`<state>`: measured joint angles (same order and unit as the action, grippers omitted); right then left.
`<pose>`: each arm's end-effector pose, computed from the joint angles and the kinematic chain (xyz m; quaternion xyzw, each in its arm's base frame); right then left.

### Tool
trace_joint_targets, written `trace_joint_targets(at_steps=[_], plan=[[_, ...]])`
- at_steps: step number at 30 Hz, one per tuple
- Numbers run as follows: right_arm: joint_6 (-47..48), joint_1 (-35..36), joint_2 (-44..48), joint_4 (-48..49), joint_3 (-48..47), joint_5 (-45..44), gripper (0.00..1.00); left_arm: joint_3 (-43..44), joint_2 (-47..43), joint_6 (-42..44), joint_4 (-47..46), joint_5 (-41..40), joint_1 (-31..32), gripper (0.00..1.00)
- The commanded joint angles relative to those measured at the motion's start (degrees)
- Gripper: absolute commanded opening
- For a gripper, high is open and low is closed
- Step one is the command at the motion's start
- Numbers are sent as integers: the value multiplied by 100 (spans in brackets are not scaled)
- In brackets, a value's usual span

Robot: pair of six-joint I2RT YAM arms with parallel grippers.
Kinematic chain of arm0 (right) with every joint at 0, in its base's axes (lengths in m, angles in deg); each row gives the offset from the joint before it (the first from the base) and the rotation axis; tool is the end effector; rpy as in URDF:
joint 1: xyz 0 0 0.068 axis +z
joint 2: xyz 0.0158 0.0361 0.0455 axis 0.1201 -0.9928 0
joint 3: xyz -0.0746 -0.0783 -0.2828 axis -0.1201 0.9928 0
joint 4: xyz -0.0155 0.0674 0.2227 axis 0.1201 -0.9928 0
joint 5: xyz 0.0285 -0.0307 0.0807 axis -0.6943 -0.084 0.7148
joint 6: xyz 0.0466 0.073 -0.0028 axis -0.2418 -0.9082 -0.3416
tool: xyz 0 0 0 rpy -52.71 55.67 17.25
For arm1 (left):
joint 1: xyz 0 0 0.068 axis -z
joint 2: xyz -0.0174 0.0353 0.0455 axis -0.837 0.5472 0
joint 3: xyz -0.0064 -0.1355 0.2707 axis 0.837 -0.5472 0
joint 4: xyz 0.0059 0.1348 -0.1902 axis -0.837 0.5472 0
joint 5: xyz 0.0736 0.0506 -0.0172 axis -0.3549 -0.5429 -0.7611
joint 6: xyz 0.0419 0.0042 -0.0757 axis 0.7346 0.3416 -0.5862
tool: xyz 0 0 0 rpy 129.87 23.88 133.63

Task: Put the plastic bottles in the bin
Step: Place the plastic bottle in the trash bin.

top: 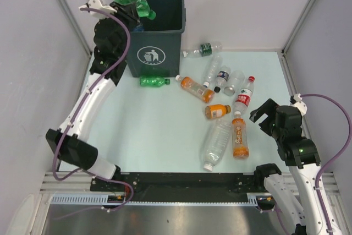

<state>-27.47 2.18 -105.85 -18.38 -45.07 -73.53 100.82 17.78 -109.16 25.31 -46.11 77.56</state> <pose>0.0853 -0.0034 0.3012 0.2804 0.8364 0.0993 0.4603 0.3213 -0.0926 0.5425 -0.1874 0.5710 -0.2369 0.7634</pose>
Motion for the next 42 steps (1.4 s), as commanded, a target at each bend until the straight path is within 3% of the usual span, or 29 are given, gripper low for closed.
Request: trace_joint_targets(at_steps=[1,4,6,7,8,10,11,14,21,35,42], plan=[[-73,-20,48,87,-92,-15,99,722,574,-438,-390,240,-403,8],[-46,-20,57,51,-119,21,99,1082,1109,-500,-408,477,-605,14],[-46,-20,39,34,-119,29,99,1495,1400,-439,-320,670,-693,27],[-46,-12,22,34,-119,47,99,1679,1689,-395,-85,750,-719,34],[-46,-12,21,34,-119,82,98,2098,1813,-360,100,820,-737,55],[-29,-12,21,51,-127,161,98,2523,2024,-280,513,768,-755,71],[-20,-20,21,69,-127,240,97,2742,2086,-280,759,672,-755,85],[-37,-20,21,86,-136,302,96,2666,1904,-289,805,618,-790,100],[-55,-20,-119,113,-136,249,97,1946,956,71,1173,706,-799,100],[59,-20,-427,104,-128,-129,98,-2097,-2366,370,1507,1549,-799,100],[51,-12,-725,367,188,-77,99,-3554,-3256,555,2009,1743,-790,100]])
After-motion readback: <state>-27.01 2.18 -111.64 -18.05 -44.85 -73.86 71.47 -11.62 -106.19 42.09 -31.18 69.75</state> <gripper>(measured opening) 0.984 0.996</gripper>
